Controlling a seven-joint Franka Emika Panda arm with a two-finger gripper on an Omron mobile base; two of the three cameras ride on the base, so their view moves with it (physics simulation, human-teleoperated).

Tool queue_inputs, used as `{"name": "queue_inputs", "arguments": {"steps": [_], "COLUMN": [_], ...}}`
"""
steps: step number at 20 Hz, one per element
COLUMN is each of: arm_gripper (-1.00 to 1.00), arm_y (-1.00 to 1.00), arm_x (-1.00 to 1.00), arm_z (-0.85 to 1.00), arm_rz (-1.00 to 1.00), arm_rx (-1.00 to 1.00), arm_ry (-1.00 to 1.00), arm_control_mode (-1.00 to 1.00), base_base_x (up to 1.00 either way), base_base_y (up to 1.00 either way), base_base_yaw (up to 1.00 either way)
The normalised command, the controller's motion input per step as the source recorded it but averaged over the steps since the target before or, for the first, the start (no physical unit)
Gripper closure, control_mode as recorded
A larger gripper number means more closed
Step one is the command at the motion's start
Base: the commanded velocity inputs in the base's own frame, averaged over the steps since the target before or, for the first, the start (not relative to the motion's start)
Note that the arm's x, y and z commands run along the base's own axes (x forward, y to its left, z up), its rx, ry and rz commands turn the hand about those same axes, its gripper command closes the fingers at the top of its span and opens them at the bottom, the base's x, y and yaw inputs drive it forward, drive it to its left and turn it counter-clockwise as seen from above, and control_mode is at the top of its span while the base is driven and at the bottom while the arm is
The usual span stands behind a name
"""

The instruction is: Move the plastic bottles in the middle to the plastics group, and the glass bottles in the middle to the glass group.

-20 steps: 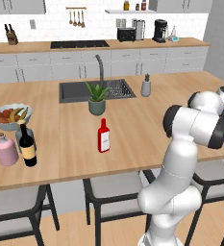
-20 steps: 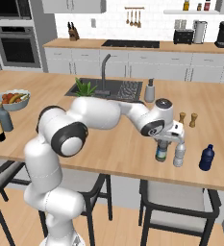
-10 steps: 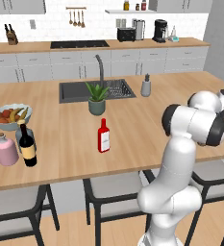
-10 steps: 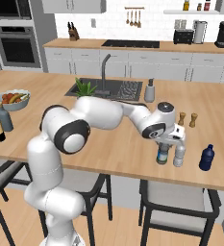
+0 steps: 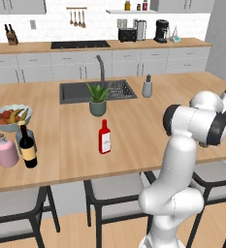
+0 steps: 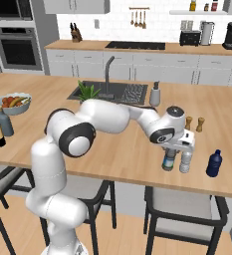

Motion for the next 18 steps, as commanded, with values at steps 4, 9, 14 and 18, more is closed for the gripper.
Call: {"name": "queue_inputs", "arguments": {"steps": [4, 9, 14, 18], "arm_gripper": [-1.00, -1.00, -1.00, -1.00], "arm_y": [0.00, 0.00, 0.12, 0.26], "arm_x": [-0.01, -0.09, 0.00, 0.00], "arm_z": [0.00, 0.12, 0.20, 0.23], "arm_rz": [0.00, 0.00, 0.00, 0.00], "arm_rx": [0.00, -0.01, -0.02, 0.00], "arm_ry": [-0.02, -0.07, -0.01, 0.00], "arm_control_mode": [-1.00, -1.00, -1.00, -1.00], "base_base_x": [0.00, 0.00, 0.00, 0.00], "base_base_y": [0.00, 0.00, 0.00, 0.00], "base_base_yaw": [0.00, 0.00, 0.00, 0.00]}}
